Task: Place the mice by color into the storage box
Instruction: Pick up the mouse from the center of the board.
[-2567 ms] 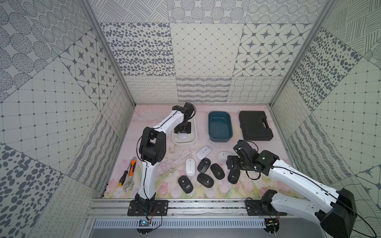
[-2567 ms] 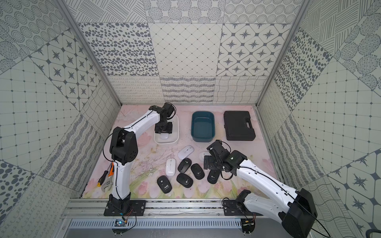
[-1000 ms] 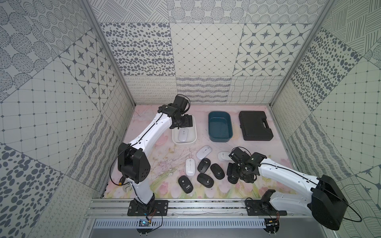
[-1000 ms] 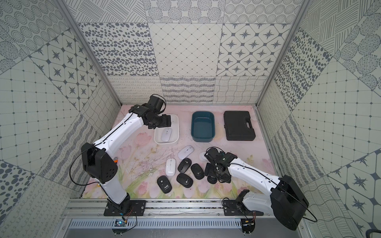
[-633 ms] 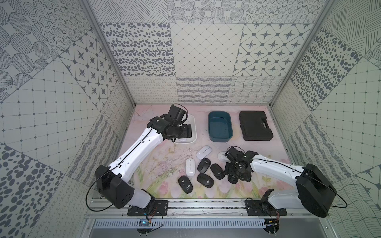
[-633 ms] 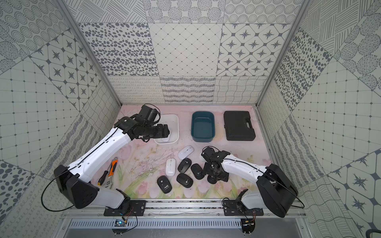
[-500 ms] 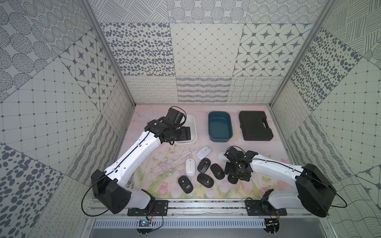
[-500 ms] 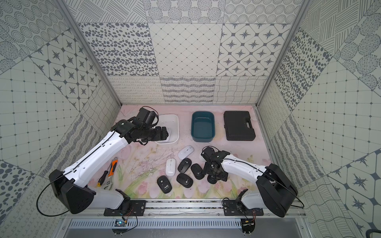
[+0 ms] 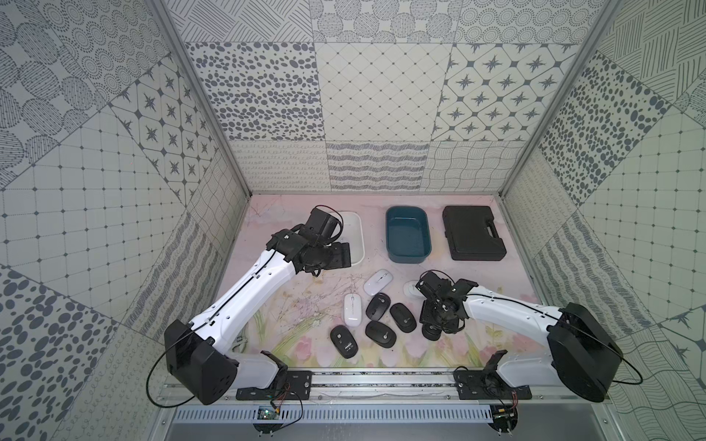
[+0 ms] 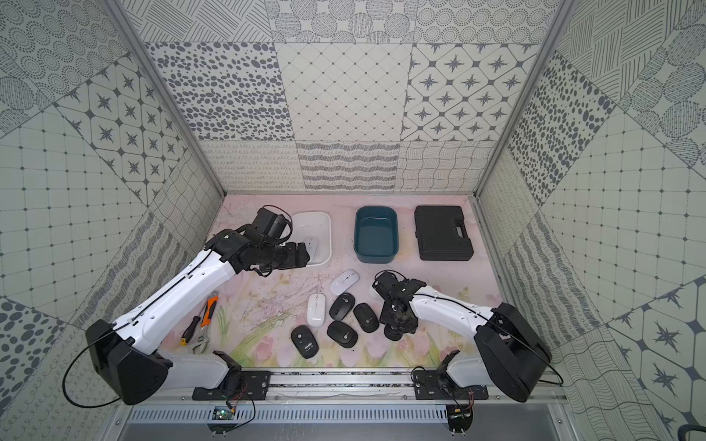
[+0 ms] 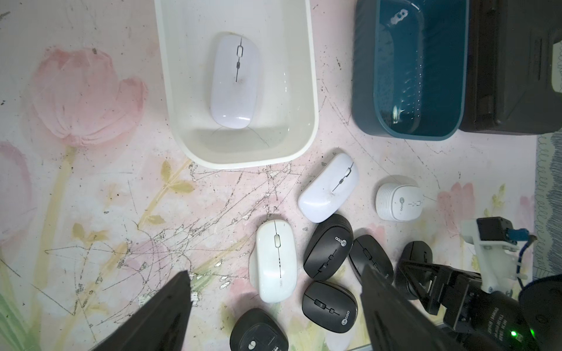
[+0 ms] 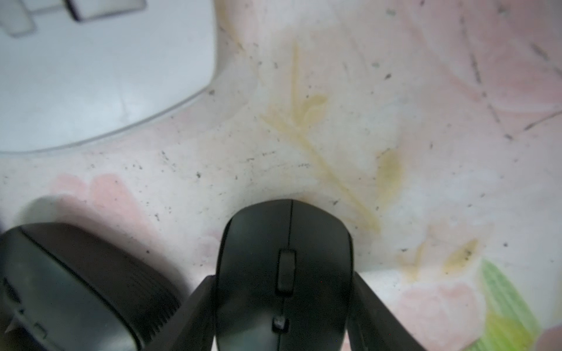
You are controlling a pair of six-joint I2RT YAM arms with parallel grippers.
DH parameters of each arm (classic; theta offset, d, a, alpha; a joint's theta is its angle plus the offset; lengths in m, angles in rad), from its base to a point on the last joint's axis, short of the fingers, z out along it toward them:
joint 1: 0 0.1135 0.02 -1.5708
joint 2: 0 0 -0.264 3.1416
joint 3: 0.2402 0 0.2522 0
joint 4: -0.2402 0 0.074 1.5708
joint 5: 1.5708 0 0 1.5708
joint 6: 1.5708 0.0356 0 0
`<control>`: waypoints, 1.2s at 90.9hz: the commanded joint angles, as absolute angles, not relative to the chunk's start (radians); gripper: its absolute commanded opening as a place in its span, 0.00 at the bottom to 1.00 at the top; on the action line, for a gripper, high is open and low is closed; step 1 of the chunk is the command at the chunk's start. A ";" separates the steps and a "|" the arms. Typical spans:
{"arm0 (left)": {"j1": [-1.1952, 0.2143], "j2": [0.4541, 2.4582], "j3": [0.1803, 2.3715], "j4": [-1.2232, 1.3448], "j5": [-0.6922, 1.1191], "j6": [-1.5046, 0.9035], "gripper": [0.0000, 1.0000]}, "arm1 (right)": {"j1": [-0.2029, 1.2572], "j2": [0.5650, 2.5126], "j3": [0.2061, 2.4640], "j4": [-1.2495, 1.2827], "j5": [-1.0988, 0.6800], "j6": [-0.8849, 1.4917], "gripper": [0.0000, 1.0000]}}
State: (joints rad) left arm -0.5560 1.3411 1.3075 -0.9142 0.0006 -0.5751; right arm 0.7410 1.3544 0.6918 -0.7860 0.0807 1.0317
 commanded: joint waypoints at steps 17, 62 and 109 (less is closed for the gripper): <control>-0.558 1.311 1.271 -0.909 -0.014 -0.583 0.92 | 0.751 1.322 0.694 -0.836 0.140 0.994 0.52; -0.548 1.293 1.221 -0.892 0.007 -0.603 0.92 | 0.762 1.177 0.890 -1.049 0.181 0.871 0.52; -0.516 1.248 1.166 -0.903 0.037 -0.601 0.92 | 0.596 1.521 1.434 -1.103 0.093 0.516 0.51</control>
State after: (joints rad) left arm -0.5247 1.2697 1.1755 -0.9016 0.0189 -0.5953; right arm 0.6350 1.4361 1.3296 -1.1114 0.1188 0.6418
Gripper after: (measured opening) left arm 0.921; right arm 0.638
